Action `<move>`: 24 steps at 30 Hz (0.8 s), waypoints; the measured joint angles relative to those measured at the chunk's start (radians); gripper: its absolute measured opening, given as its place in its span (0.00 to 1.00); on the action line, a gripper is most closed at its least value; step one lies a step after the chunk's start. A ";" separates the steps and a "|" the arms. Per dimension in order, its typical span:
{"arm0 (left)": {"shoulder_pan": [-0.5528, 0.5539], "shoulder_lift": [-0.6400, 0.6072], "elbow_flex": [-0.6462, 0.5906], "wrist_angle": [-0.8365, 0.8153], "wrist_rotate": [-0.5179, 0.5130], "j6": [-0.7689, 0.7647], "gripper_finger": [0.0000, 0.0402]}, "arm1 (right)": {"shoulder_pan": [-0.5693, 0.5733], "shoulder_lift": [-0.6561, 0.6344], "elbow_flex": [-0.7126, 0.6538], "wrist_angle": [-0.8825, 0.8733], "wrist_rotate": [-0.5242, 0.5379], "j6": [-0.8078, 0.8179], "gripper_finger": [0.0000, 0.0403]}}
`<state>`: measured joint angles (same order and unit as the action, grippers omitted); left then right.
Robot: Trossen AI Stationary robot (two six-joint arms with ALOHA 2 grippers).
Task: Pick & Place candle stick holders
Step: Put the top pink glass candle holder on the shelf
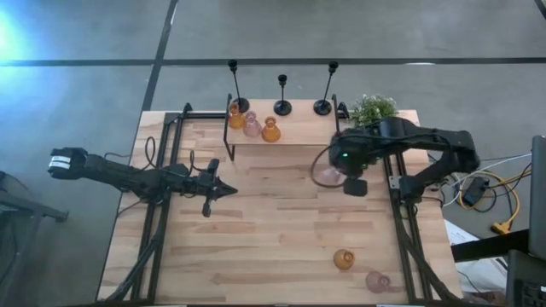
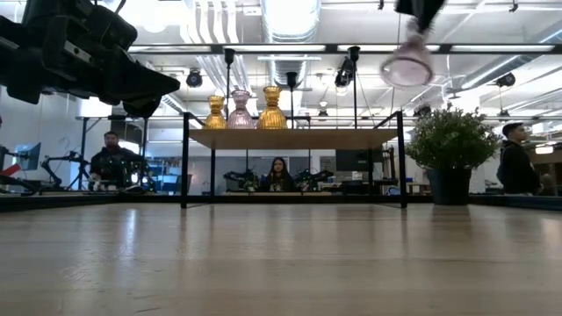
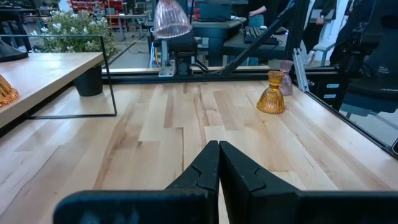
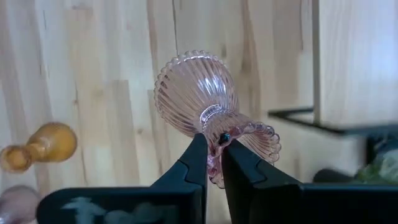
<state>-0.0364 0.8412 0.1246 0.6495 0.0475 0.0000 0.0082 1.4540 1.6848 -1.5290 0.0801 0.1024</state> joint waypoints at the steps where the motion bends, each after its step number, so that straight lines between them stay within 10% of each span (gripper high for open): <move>1: 0.000 0.000 0.000 0.000 0.000 0.000 0.03 | 0.002 0.035 0.038 -0.007 0.005 -0.017 0.05; 24: 0.000 0.000 0.000 -0.001 0.000 0.000 0.03 | -0.318 0.551 0.658 -0.042 0.105 -0.543 0.05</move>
<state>-0.0361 0.8413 0.1246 0.6484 0.0471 0.0002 -0.3100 2.0048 2.3425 -1.5707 0.1852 -0.4404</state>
